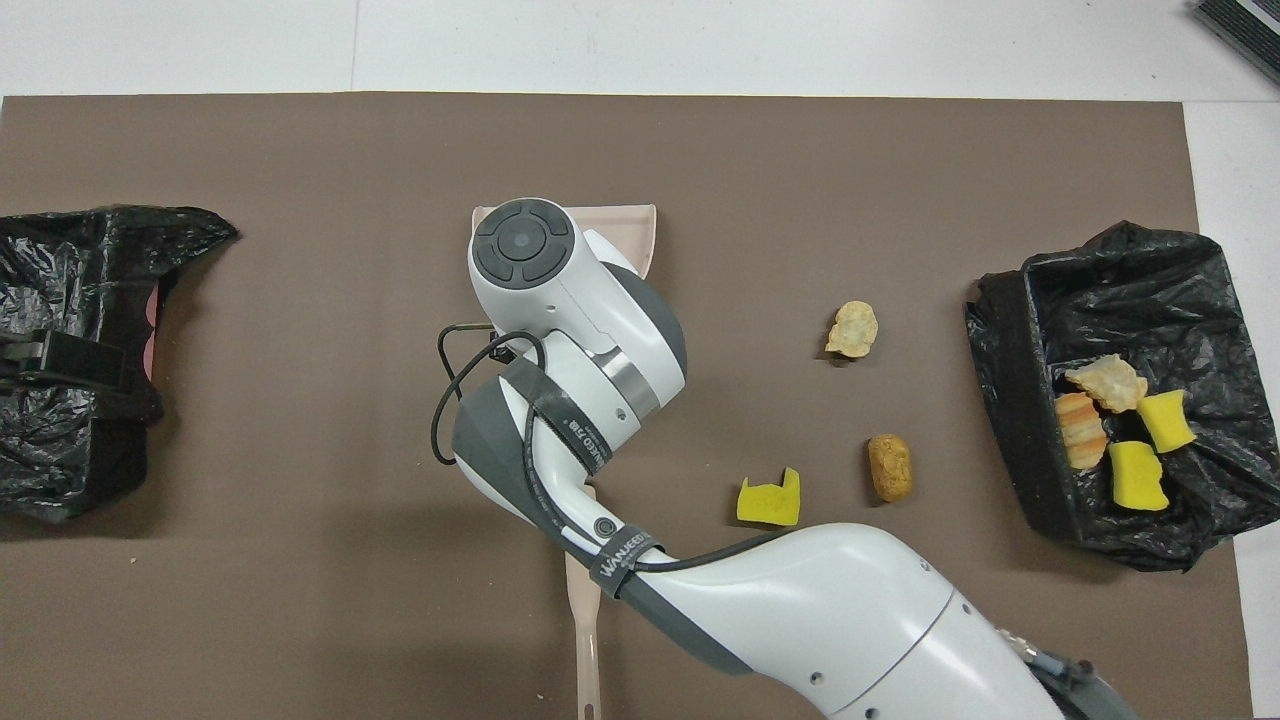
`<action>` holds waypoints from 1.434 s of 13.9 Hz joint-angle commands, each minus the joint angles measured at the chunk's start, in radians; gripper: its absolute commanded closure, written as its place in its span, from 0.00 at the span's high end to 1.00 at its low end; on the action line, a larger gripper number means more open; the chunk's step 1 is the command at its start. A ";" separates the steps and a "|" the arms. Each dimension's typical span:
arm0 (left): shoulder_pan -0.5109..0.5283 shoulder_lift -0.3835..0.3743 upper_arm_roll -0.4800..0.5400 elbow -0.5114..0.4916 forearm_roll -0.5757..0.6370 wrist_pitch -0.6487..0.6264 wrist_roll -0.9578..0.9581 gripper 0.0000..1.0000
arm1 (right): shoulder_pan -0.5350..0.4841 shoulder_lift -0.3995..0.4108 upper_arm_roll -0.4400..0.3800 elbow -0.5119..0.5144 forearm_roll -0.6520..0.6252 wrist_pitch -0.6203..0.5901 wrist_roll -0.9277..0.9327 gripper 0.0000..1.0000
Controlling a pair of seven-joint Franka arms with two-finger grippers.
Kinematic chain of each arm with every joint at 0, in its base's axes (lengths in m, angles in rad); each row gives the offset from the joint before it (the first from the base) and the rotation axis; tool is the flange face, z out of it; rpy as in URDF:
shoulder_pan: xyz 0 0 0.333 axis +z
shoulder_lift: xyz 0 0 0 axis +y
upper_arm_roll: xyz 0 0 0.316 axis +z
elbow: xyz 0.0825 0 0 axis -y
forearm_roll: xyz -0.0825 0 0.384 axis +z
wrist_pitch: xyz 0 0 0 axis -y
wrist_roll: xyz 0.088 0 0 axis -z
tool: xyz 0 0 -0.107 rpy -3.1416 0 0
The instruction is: Sweep and dump trash in bin
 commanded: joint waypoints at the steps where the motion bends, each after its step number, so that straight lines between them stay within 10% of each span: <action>1: -0.010 -0.019 -0.009 -0.032 0.021 0.007 0.006 1.00 | -0.011 -0.033 0.001 -0.024 0.021 -0.012 0.010 0.78; 3: -0.010 -0.008 -0.010 -0.033 0.021 0.022 0.006 1.00 | -0.010 -0.090 0.001 -0.062 0.028 -0.036 0.013 1.00; 13: -0.143 0.157 -0.010 -0.027 0.021 0.229 -0.060 1.00 | 0.039 -0.507 0.029 -0.599 0.124 -0.063 0.004 1.00; 20: -0.324 0.309 -0.010 -0.021 0.021 0.392 -0.284 1.00 | 0.156 -0.739 0.029 -1.078 0.274 0.255 0.093 1.00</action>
